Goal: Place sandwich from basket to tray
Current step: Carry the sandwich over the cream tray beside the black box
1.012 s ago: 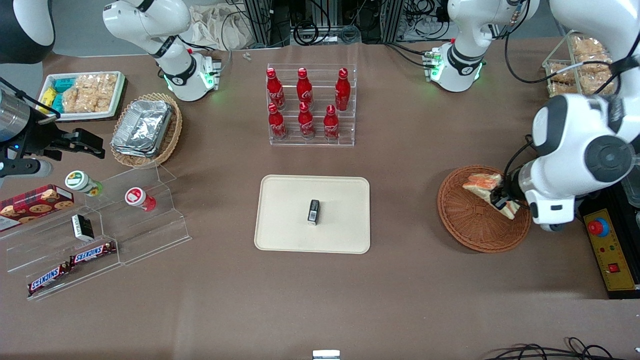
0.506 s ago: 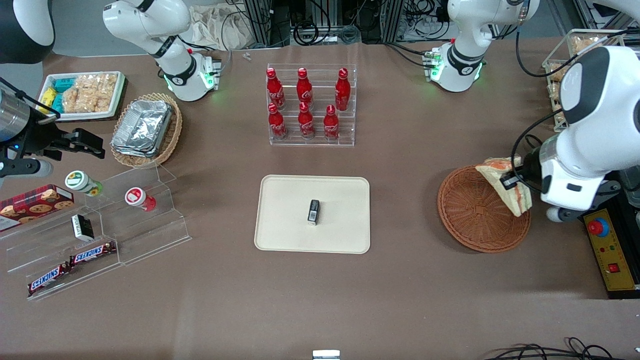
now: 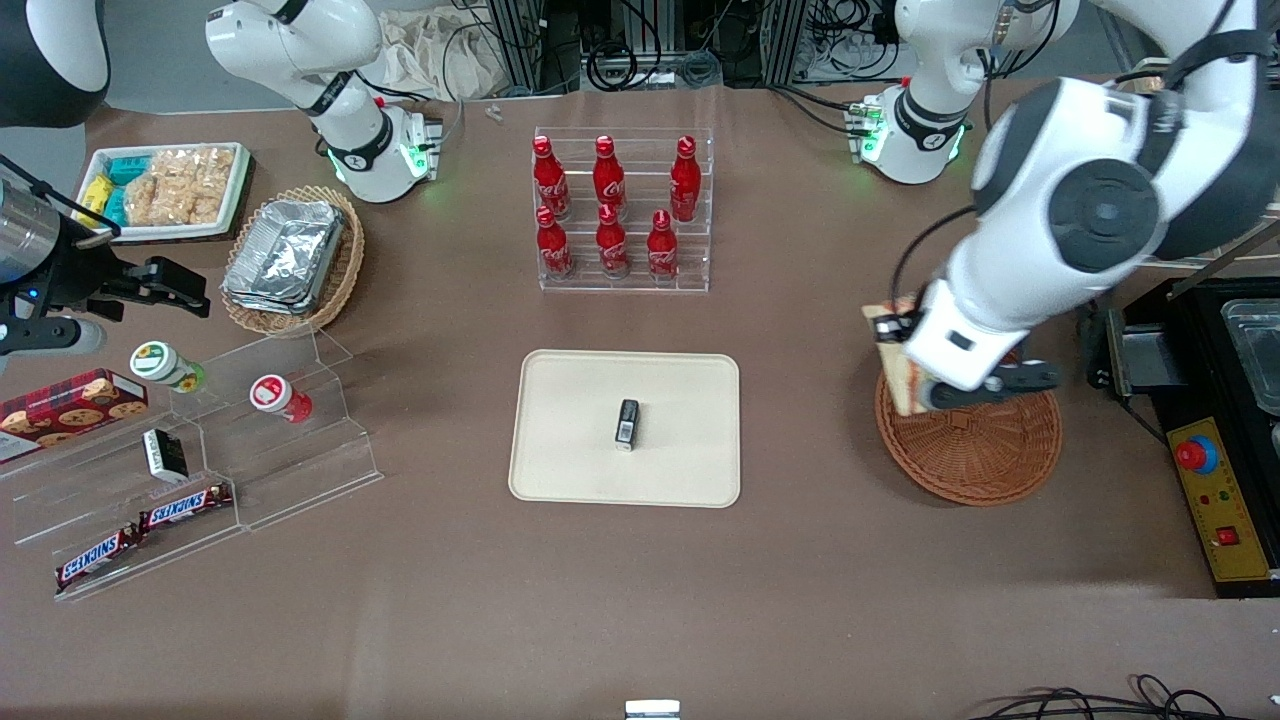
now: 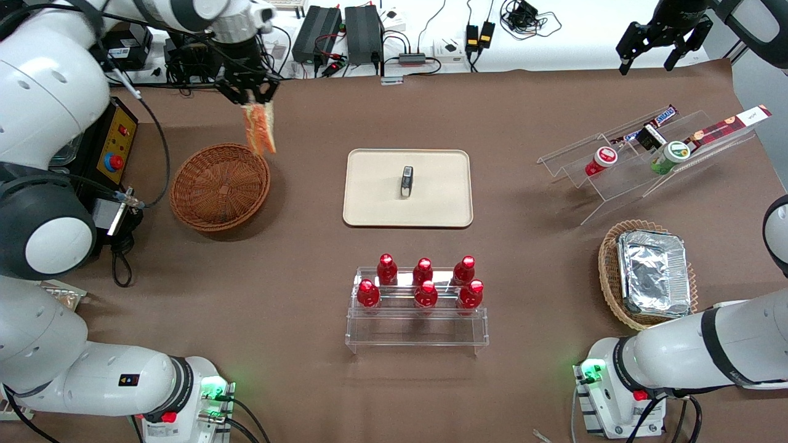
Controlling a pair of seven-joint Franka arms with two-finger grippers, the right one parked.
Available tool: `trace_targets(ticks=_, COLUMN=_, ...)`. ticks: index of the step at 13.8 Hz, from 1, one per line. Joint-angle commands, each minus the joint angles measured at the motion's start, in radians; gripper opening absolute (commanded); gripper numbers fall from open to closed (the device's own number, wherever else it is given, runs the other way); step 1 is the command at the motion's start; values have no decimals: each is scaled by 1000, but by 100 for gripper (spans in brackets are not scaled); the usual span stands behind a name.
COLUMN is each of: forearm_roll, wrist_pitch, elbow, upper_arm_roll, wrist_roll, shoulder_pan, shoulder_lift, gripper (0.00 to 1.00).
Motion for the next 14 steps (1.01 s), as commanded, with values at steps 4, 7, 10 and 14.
trace_targets(ticks=4, forearm_roll=23, wrist_pitch=143, elbow=38, upper_arm_roll=-14, wrist_roll=8, shoulder_pan=-130, shoulder_lift=178, gripper=0)
trace_targets(ticks=7, forearm_roll=144, wrist_pitch=251, elbow=38, upper_arm_roll=-14, wrist_roll=-4, shoulder_pan=-212, shoulder_lift=293, gripper=0)
trace_targets(ticks=10, forearm_roll=166, wrist_pitch=396, elbow=37, upper_arm_roll=-12, wrist_roll=-26, shoulder_pan=-226, shoulder_lift=383, gripper=0)
trace_targets(ticks=14, forearm_roll=167, wrist_pitch=497, elbow=35, upper_arm_roll=-12, wrist_roll=-27, shoulder_pan=-249, shoulder_lift=457, gripper=0)
